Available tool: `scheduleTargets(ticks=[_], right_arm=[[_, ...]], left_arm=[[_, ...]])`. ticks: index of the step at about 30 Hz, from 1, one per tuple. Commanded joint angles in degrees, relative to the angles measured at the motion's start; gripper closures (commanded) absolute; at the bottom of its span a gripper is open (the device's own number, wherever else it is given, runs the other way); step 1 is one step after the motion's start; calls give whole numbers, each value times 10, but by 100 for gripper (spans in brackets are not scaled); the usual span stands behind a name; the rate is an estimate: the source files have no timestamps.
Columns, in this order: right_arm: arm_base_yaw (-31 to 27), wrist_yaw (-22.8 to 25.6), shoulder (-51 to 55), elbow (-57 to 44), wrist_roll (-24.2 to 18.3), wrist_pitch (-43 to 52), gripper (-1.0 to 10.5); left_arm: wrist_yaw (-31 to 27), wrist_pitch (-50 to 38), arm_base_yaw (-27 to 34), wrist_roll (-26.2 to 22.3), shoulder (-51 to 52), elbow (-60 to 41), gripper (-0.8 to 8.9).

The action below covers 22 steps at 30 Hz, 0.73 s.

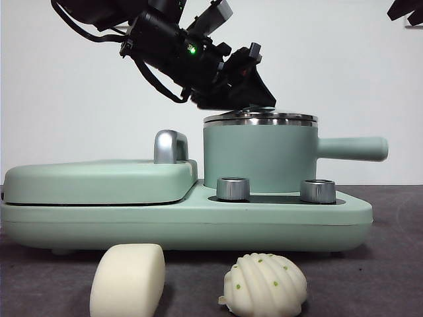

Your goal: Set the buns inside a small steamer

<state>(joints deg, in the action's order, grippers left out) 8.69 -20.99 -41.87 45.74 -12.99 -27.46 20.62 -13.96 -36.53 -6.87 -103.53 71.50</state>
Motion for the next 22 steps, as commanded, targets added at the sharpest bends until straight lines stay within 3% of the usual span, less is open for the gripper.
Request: scheduleTargets(ticks=[1, 22], right_arm=[[2, 0, -4, 10, 10, 3, 715], [2, 0, -4, 10, 10, 3, 715]], left_arm=[[-1, 7, -6, 2, -11, 11, 809], [-1, 13, -7, 3, 68, 12, 806]])
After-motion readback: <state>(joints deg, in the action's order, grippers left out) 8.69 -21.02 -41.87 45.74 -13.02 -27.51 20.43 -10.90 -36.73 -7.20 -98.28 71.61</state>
